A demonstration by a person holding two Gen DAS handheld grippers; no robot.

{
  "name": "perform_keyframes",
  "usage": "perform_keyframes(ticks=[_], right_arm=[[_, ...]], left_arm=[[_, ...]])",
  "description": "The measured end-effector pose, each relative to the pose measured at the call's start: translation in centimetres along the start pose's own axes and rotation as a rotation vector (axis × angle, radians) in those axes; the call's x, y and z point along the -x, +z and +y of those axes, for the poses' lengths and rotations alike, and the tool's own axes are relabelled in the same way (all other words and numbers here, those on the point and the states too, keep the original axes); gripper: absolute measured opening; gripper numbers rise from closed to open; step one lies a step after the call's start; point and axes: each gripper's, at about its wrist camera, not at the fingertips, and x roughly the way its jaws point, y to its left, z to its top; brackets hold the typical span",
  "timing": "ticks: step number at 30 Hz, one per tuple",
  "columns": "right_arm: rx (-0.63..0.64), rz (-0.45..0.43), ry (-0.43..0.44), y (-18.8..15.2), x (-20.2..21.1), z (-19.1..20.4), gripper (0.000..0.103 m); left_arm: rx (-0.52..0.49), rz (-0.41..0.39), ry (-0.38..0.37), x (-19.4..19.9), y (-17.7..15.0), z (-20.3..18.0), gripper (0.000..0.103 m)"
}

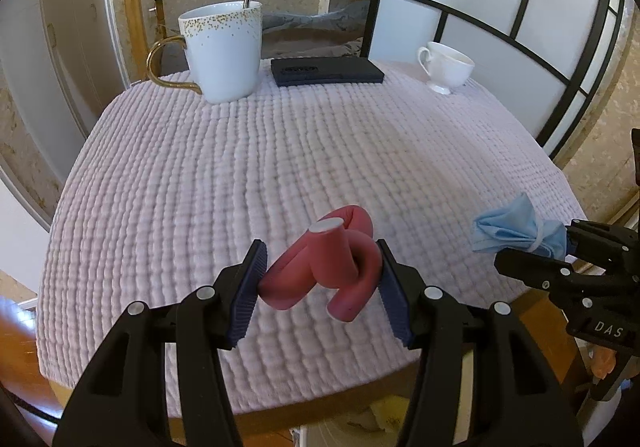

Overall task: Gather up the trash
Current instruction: 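Lift the roller and mask and carry both tools over the white bin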

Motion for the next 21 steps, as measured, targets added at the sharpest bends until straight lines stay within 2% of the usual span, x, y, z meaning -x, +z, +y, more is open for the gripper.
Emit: perform_keyframes(ticks=[12,21], right_arm=[[-0.002,0.041,0.052,-3.8,2.6,1.4,0.031],[0.001,0.104,0.082,-6.9,3.2,2.4,0.031]], left_arm=[[-0.023,0.021,-0.034,2.9,-3.5,-1.4,0.055],[-0.080,0.067,-0.084,3.9,-6.6,-3.2,0.055]])
